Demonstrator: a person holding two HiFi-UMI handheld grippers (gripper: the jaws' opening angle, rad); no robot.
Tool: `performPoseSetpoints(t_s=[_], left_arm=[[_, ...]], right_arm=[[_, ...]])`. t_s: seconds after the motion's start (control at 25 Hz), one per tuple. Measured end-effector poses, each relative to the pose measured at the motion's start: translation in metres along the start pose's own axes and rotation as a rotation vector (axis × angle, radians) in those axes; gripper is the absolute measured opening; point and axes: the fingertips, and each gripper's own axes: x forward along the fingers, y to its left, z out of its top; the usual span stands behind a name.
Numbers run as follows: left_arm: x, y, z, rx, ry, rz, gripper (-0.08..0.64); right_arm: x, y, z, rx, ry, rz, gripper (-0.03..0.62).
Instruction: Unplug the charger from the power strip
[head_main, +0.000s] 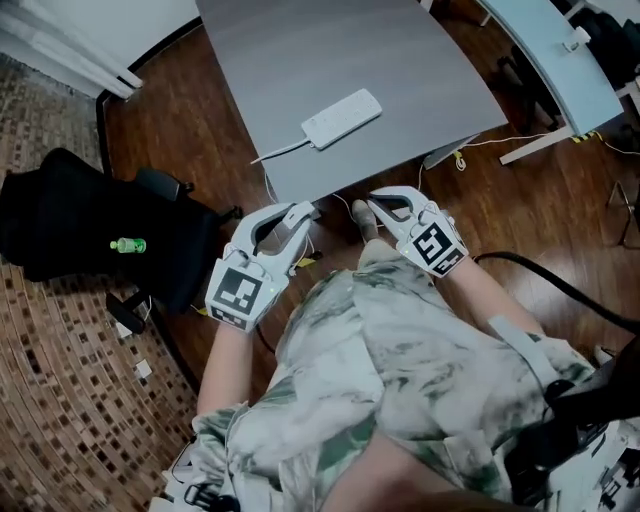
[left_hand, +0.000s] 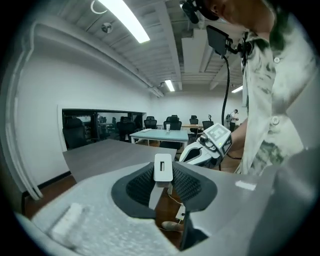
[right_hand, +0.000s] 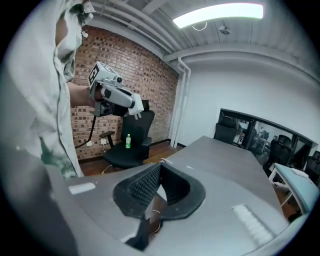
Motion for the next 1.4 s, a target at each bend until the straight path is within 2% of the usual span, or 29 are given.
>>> performPoseSetpoints(t_s=[0.08,0.2,0.36,0.48,0.76,0.96,1.16,1.4], left_arm=[[-0.014,-0.009,-0.008,-0.003,-0.002,-0.003,0.107],[-0.032,-0.031,-0.013,-0.049,-0.033,-0.027,0.108],[-0.047,-0.062,-0.003,-0.025,-0.083,0.018,0.107],[-0.050,-0.092,0.000,0.019,-0.065,0.010,0.107],[-0.046,-0.169,0.002,0.058,-0.022,-0.008,0.107],[-0.037,-0.251,0.019,0.038,-0.035,0.001,0.107],[-0.047,-0.328,0.008,-0.010,-0.008,0.038,0.109],[-0.065,-0.380,-0.012,-0.039,0.067,0.033,0.107]], right_arm=[[-0.012,0.024,0.003,-0.007,0.004,-0.005,0.005],[-0.037,0.056,0.002,0.003,0.036,-0.020,0.005],[-0.074,0.084,0.016,0.012,-0.002,-0.033,0.005],[-0.095,0.101,0.017,0.000,-0.012,-0.032,0.005],[-0.153,0.137,0.012,-0.080,-0.065,-0.004,0.005],[-0.225,0.163,-0.014,-0.092,-0.088,0.017,0.009],[-0.279,0.199,-0.044,-0.050,-0.107,0.078,0.006],[-0.312,0.234,-0.052,-0.021,-0.132,0.100,0.006]])
